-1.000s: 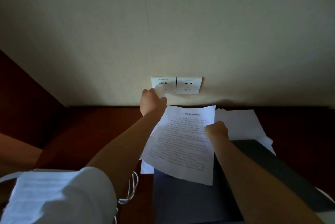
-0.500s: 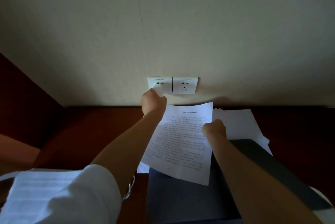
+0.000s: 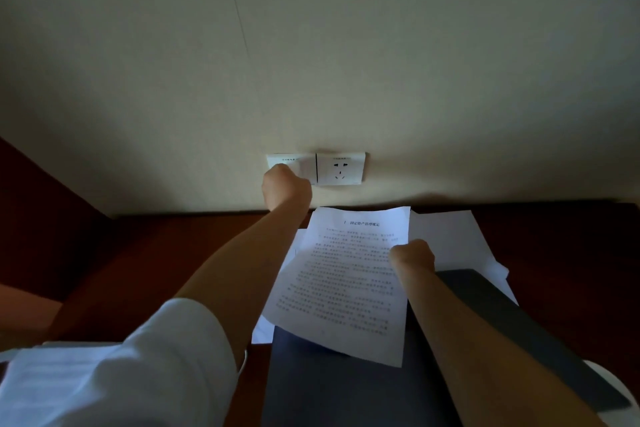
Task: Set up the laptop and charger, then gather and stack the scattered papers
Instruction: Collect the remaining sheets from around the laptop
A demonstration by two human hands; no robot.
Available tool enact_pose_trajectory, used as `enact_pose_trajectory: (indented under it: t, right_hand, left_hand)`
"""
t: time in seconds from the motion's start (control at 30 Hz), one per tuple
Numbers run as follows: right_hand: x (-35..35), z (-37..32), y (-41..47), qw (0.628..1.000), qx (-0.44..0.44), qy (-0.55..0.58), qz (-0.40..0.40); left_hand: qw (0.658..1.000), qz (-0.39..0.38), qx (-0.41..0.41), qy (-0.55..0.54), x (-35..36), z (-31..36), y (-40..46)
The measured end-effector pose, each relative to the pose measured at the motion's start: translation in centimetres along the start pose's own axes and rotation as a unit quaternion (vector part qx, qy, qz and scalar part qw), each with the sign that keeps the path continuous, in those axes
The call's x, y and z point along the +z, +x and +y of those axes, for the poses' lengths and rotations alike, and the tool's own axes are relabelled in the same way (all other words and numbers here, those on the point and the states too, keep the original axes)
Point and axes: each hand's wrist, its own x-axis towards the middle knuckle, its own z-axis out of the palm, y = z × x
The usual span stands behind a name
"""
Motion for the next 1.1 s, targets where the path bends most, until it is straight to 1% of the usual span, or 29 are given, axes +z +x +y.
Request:
enact_pose_trajectory:
  t: [0.07, 0.2, 0.37, 0.53, 0.57, 0.6, 0.63, 0.67, 0.7, 0.73, 0.77, 0.8, 0.83, 0.87, 0.93, 1.0, 1.1]
  right_hand:
    - [-0.1, 0.0, 0.2, 1.0, 0.004, 0.005, -0.004]
    - [-0.1, 0.1, -0.1, 1.0, 0.015, 0.025, -0.005]
    - [-1.6, 0.6, -0.1, 0.997, 0.024, 0.063, 0.022]
    - [-2.3, 0.8, -0.2, 0.996, 0.03, 0.083, 0.034]
    - [-2.4, 0.8, -0.4, 0.995, 0.032, 0.087, 0.038]
    - [-2.6, 0.8, -0.4, 0.994, 0.037, 0.096, 0.048]
    - [-2.9, 0.9, -0.5, 0.991, 0.042, 0.106, 0.065]
    - [-3.1, 1.0, -0.5, 0.989, 0.048, 0.114, 0.082]
    - [-3.3, 1.1, -0.4, 0.987, 0.052, 0.117, 0.095]
    - [-3.5, 1.2, -0.3, 0.986, 0.056, 0.119, 0.105]
    - [-3.6, 1.2, -0.1, 0.984, 0.061, 0.121, 0.112]
    - [-3.6, 1.2, 0.2, 0.983, 0.069, 0.123, 0.117]
    - [-3.5, 1.2, 0.6, 0.982, 0.076, 0.124, 0.121]
    - [-3.4, 1.2, 0.9, 0.98, 0.084, 0.124, 0.128]
    - [-3.3, 1.1, 1.5, 0.977, 0.093, 0.12, 0.148]
    - [-3.1, 1.1, 2.1, 0.976, 0.094, 0.112, 0.161]
    - [-2.7, 1.1, 3.0, 0.982, 0.083, 0.075, 0.151]
  left_hand:
    - [1.0, -0.004, -0.007, -0.008, 0.1, 0.0, 0.1]
    - [0.998, -0.02, 0.021, 0.047, -0.4, -0.1, 0.2]
    - [0.996, -0.058, 0.009, 0.074, -1.1, 0.0, -0.6]
    - [0.996, -0.019, 0.018, 0.085, -1.1, -0.4, -2.1]
    - [0.994, 0.015, 0.041, 0.098, -1.1, -0.6, -2.4]
    - [0.987, 0.068, 0.093, 0.11, -0.9, -0.9, -2.7]
    - [0.972, 0.115, 0.169, 0.113, -0.7, -1.2, -3.2]
    - [0.952, 0.132, 0.249, 0.117, -0.2, -1.7, -3.7]
    - [0.938, 0.11, 0.303, 0.126, 0.5, -2.1, -4.3]
    - [0.936, 0.055, 0.317, 0.14, 1.2, -2.4, -4.8]
    - [0.944, -0.004, 0.294, 0.148, 2.0, -2.7, -5.1]
    - [0.954, -0.069, 0.243, 0.164, 2.8, -3.1, -5.3]
    - [0.96, -0.116, 0.192, 0.169, 3.5, -3.4, -5.3]
    - [0.964, -0.147, 0.149, 0.165, 4.1, -3.8, -5.1]
    - [0.962, -0.182, 0.104, 0.174, 5.1, -4.3, -4.4]
    - [0.948, -0.217, 0.092, 0.213, 5.9, -4.8, -3.3]
    - [0.936, -0.247, 0.079, 0.238, 7.2, -5.5, -1.5]
